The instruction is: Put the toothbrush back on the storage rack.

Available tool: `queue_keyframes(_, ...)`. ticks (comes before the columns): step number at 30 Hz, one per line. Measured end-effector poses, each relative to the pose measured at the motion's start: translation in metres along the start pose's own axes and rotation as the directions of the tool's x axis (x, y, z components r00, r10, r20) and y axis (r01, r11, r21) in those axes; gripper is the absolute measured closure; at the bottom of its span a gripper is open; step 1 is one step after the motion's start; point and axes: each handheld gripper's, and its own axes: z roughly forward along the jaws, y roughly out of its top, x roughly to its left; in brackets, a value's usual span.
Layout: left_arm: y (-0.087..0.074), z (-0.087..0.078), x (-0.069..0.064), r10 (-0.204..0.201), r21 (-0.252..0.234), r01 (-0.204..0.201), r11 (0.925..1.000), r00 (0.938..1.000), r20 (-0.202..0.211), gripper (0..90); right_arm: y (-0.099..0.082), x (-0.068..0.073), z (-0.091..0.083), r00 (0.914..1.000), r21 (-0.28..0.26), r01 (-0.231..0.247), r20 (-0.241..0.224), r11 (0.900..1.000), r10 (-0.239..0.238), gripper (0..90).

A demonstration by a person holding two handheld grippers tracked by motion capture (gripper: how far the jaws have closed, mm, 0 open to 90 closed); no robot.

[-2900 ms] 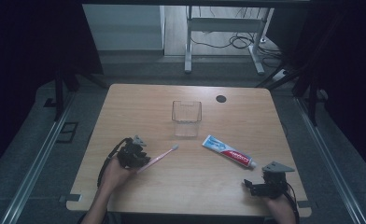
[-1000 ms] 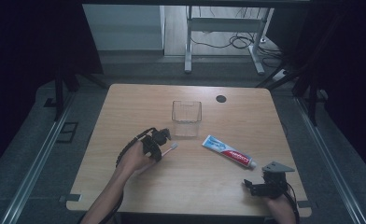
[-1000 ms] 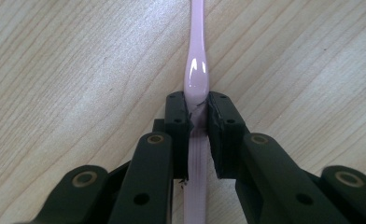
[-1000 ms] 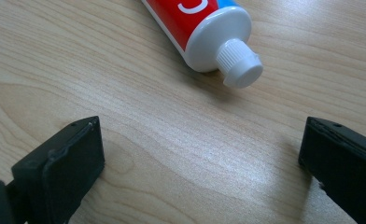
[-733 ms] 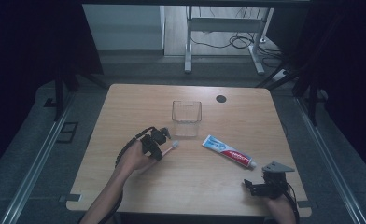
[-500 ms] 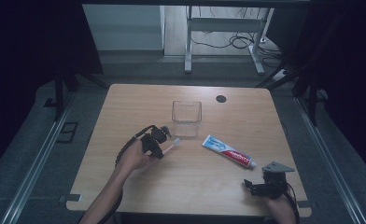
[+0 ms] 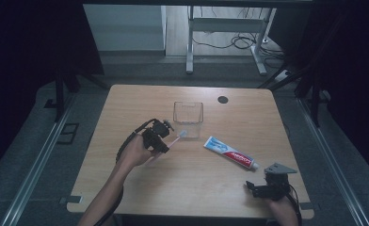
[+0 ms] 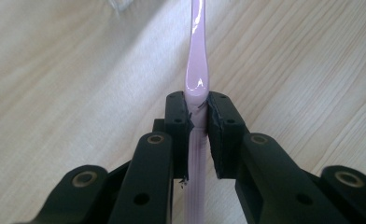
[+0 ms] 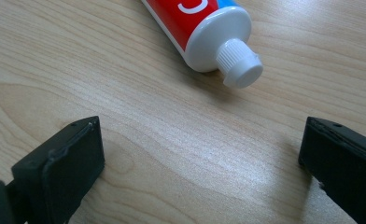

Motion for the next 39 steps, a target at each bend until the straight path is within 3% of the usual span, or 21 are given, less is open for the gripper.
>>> queue_keyframes(13,0.015,-0.027,0.000,0.007,-0.112,-0.009,0.9936,0.9998,-0.017,79.1,0.000,0.000,0.000,1.0000,-0.001,0.002,0.000,1.0000,-0.002,0.0)
queue_keyframes(24,0.041,-0.051,0.002,0.034,-0.188,-0.045,0.9812,0.9974,-0.063,79.1,0.000,0.000,0.000,1.0000,-0.001,0.002,0.000,1.0000,-0.002,0.0)
queue_keyframes(30,0.057,-0.061,0.005,0.027,-0.258,-0.048,0.9650,0.9961,-0.085,79.2,0.000,0.000,0.000,1.0000,-0.002,0.002,0.000,1.0000,-0.002,0.0)
queue_keyframes(31,0.057,-0.061,0.005,0.027,-0.258,-0.048,0.9650,0.9961,-0.085,79.2,0.000,0.000,0.000,1.0000,-0.002,0.002,0.000,1.0000,-0.002,0.0)
queue_keyframes(39,0.073,-0.063,0.010,-0.003,-0.339,-0.029,0.9403,0.9956,-0.094,79.2,0.000,0.000,0.000,1.0000,-0.002,0.002,0.000,1.0000,-0.002,0.0)
